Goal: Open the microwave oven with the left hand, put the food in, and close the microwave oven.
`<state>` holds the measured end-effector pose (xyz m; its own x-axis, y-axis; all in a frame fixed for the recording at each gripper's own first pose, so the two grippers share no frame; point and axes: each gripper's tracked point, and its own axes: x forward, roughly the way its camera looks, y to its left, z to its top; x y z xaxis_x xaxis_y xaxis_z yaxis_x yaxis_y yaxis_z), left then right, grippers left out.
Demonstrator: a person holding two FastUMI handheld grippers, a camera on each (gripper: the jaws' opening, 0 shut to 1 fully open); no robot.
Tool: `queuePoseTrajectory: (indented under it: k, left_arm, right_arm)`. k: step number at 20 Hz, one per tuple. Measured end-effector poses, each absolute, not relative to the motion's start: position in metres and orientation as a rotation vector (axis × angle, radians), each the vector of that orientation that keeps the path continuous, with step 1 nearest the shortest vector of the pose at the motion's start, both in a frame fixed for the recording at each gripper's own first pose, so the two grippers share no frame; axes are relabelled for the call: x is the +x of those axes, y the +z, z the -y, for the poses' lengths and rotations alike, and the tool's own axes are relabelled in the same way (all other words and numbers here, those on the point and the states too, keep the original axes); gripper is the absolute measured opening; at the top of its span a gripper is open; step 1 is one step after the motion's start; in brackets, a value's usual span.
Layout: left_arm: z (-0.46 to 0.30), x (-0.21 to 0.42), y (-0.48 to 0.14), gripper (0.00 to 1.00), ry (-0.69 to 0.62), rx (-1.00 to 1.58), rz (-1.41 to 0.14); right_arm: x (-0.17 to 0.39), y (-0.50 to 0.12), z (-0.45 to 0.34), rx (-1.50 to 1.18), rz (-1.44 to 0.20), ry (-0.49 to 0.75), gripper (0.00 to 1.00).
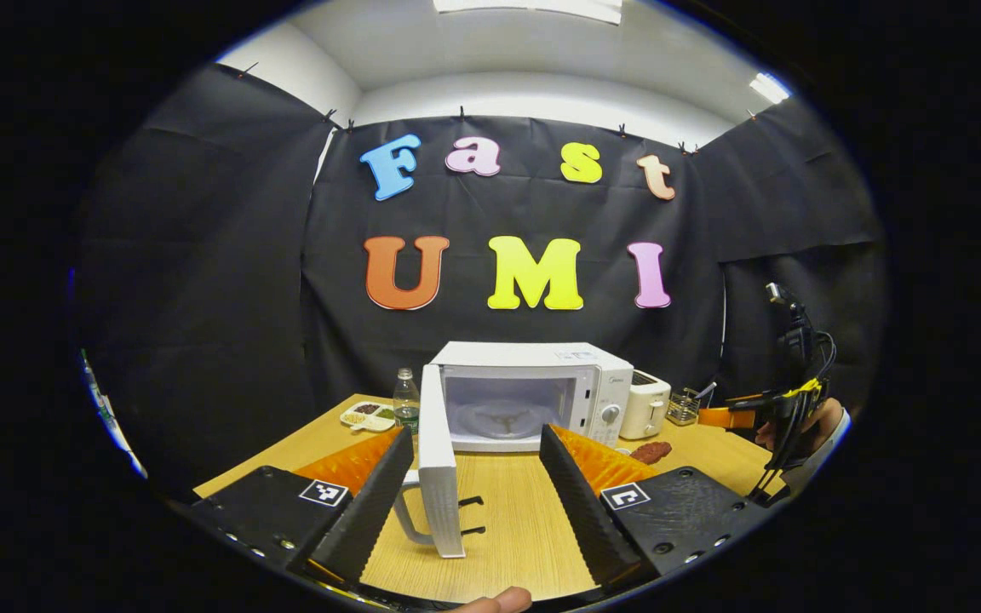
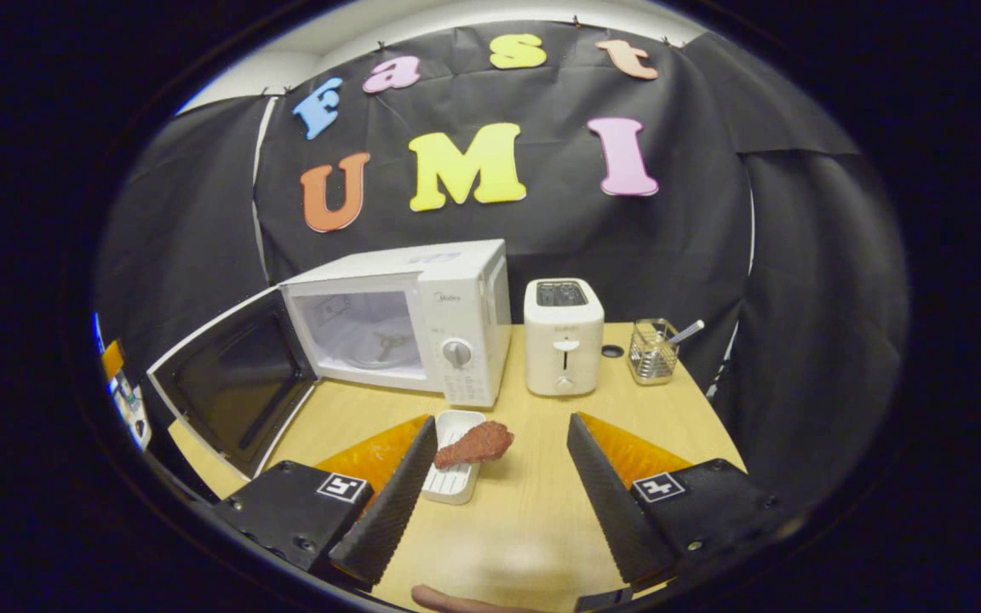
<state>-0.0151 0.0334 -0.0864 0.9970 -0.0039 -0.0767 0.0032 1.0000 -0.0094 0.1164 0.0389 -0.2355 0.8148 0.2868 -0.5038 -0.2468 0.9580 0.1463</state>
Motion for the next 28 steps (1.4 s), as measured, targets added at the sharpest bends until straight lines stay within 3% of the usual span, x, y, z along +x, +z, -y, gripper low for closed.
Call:
queuePoseTrajectory:
  k: [3, 9, 10, 11, 12, 14, 15, 16, 18, 20, 28]
  left_arm:
    - [-0.021, 0.004, -0.07, 0.92, -0.011, -0.021, -0.054]
    - [-0.015, 0.03, -0.063, 0.92, -0.01, -0.049, -0.031]
    - [-0.016, 0.035, -0.065, 0.92, -0.003, -0.049, -0.037]
    - [-0.018, 0.037, -0.069, 0.92, 0.009, -0.049, -0.049]
    - [-0.02, 0.041, -0.073, 0.92, 0.019, -0.047, -0.058]
    - [-0.025, 0.044, -0.08, 0.92, 0.041, -0.037, -0.078]
    - [-0.028, 0.045, -0.082, 0.92, 0.05, -0.029, -0.086]
    - [-0.029, 0.045, -0.083, 0.92, 0.057, -0.023, -0.092]
    - [-0.029, 0.043, -0.082, 0.92, 0.058, -0.024, -0.085]
    - [-0.028, 0.039, -0.079, 0.92, 0.046, -0.035, -0.074]
    - [-0.039, 0.021, -0.072, 0.92, 0.018, -0.051, -0.033]
  right_arm:
    - [0.141, -0.26, -0.043, 0.131, -0.653, 0.333, 0.98]
    - [0.169, -0.319, -0.065, 0.239, -0.897, 0.47, 0.86]
    - [0.171, -0.328, -0.067, 0.258, -0.931, 0.481, 0.72]
    - [0.172, -0.337, -0.069, 0.291, -0.965, 0.489, 0.72]
    - [0.172, -0.341, -0.075, 0.339, -0.991, 0.51, 0.81]
    - [0.169, -0.341, -0.087, 0.438, -1.023, 0.564, 0.76]
    - [0.169, -0.345, -0.087, 0.458, -1.042, 0.572, 0.61]
    - [0.166, -0.348, -0.087, 0.487, -1.068, 0.572, 0.32]
    - [0.164, -0.346, -0.088, 0.565, -1.09, 0.566, 0.14]
    - [0.158, -0.344, -0.087, 0.572, -1.086, 0.567, 0.1]
    - [0.131, -0.307, -0.081, 0.496, -0.979, 0.522, 0.1]
